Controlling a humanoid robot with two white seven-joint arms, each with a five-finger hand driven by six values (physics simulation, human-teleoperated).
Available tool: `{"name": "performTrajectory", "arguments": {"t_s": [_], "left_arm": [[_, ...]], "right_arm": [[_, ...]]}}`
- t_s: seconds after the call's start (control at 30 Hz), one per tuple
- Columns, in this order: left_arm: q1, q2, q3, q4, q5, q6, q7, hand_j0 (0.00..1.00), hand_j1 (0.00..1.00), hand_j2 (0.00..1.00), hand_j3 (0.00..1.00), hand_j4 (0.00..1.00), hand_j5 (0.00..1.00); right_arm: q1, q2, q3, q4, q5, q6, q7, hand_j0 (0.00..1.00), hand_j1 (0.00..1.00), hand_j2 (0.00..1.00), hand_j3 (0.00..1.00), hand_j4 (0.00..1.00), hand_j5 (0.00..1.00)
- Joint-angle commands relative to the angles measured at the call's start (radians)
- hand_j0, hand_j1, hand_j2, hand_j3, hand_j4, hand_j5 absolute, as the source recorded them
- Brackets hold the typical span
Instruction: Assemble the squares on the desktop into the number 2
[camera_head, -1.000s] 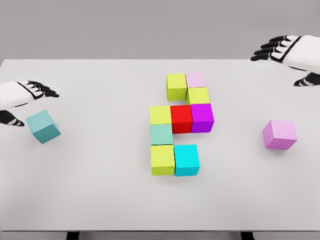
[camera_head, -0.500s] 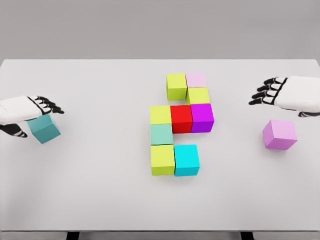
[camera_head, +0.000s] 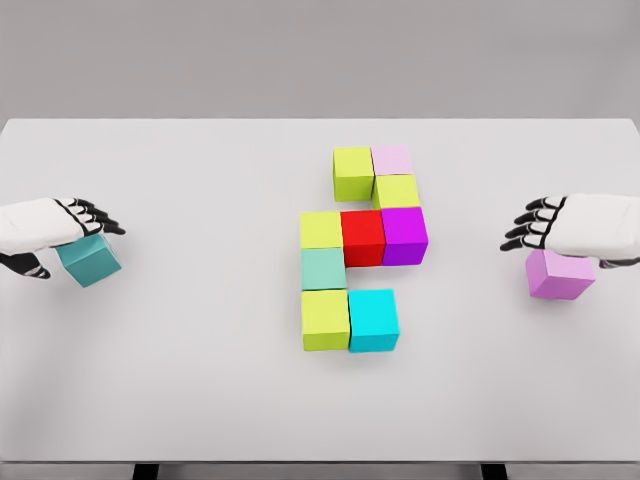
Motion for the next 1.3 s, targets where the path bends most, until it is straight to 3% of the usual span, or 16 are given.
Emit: {"name": "performTrajectory", "arguments": {"t_s": [0.0, 0.1, 0.27, 0.33, 0.5, 0.67, 0.8, 1.17, 1.27], "left_arm": [[0.0, 0.001, 0.0, 0.0, -0.001, 0.001, 0.0, 0.98, 0.98, 0.98, 0.98, 0.98, 0.98], [0.0, 0.001, 0.0, -0.001, -0.001, 0.001, 0.0, 0.88, 0.88, 0.88, 0.88, 0.88, 0.88], [-0.002, 0.001, 0.0, -0.003, -0.001, 0.001, 0.0, 0.61, 0.61, 0.61, 0.61, 0.61, 0.61], [0.0, 0.001, -0.002, -0.005, -0.001, 0.001, 0.0, 0.6, 0.6, 0.6, 0.6, 0.6, 0.6], [0.0, 0.001, -0.003, -0.003, -0.001, 0.001, 0.0, 0.45, 0.45, 0.45, 0.45, 0.45, 0.45], [-0.017, -0.028, -0.011, 0.012, 0.014, 0.001, 0.002, 0.46, 0.46, 0.46, 0.46, 0.46, 0.46], [-0.063, -0.108, -0.013, 0.086, 0.039, 0.001, 0.005, 0.45, 0.45, 0.45, 0.45, 0.45, 0.45], [-0.178, -0.237, -0.071, 0.115, 0.116, 0.001, -0.001, 0.44, 0.44, 0.44, 0.44, 0.44, 0.44], [-0.193, -0.345, -0.103, 0.121, 0.117, 0.001, -0.084, 0.44, 0.44, 0.44, 0.44, 0.44, 0.44]], "right_arm": [[0.0, 0.001, 0.014, 0.008, 0.008, 0.002, 0.0, 1.0, 1.0, 1.0, 1.0, 1.0, 1.0], [0.0, 0.007, 0.038, 0.01, 0.032, 0.002, 0.0, 1.0, 1.0, 1.0, 1.0, 1.0, 1.0], [0.0, 0.017, 0.067, 0.019, 0.058, 0.002, 0.0, 1.0, 1.0, 1.0, 1.0, 1.0, 1.0], [0.0, 0.017, 0.08, 0.019, 0.064, 0.002, 0.0, 1.0, 1.0, 1.0, 1.0, 1.0, 1.0], [0.0, 0.017, 0.094, 0.019, 0.115, 0.002, 0.0, 1.0, 1.0, 1.0, 1.0, 1.0, 1.0], [0.0, 0.026, 0.107, 0.021, 0.13, 0.002, 0.0, 1.0, 1.0, 1.0, 1.0, 1.0, 1.0], [-0.008, 0.036, 0.105, 0.021, 0.129, 0.002, 0.0, 1.0, 1.0, 1.0, 1.0, 1.0, 1.0], [-0.012, 0.053, 0.107, 0.057, 0.162, 0.002, 0.0, 1.0, 1.0, 1.0, 1.0, 1.0, 1.0], [-0.012, 0.055, 0.107, 0.065, 0.175, 0.002, 0.0, 1.0, 1.0, 1.0, 1.0, 1.0, 1.0]]}}
